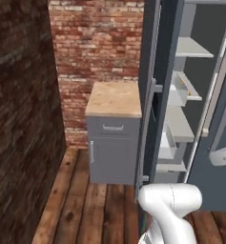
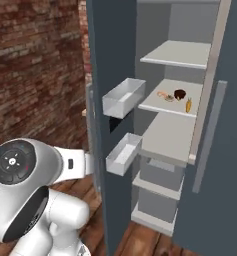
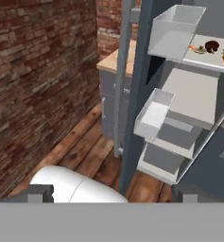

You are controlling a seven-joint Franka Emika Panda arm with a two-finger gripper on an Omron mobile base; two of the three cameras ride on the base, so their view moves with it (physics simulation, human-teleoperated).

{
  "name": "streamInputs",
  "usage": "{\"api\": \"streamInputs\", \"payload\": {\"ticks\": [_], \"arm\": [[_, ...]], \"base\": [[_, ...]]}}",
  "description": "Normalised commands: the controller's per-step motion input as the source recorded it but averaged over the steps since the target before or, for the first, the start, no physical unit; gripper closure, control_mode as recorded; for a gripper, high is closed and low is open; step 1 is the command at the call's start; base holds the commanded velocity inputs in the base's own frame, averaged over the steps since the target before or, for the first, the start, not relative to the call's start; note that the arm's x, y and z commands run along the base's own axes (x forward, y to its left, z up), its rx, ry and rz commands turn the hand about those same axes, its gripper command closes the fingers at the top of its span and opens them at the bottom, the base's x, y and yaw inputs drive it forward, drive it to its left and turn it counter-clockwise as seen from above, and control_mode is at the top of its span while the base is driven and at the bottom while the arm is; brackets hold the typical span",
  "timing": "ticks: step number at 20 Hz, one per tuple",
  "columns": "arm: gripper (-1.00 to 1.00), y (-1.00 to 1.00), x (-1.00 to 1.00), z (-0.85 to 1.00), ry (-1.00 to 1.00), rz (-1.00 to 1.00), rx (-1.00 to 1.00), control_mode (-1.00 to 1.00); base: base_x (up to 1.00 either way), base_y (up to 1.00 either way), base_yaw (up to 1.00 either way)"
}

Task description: Take the mushroom and shrimp from the highest rack and move them to the second highest rack where the steak and carrot are located, to maximize freezer space. Close the freezer door after rearranging.

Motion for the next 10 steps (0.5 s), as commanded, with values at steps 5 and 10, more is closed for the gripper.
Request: {"api": "streamInputs", "payload": {"ticks": [5, 10], "arm": [[-1.0, 0.0, 0.0, 0.0, 0.0, 0.0, 0.0, 1.0], [-1.0, 0.0, 0.0, 0.0, 0.0, 0.0, 0.0, 1.0]], "base": [[0.08, 0.97, -0.16], [0.58, 0.74, -0.52]]}}
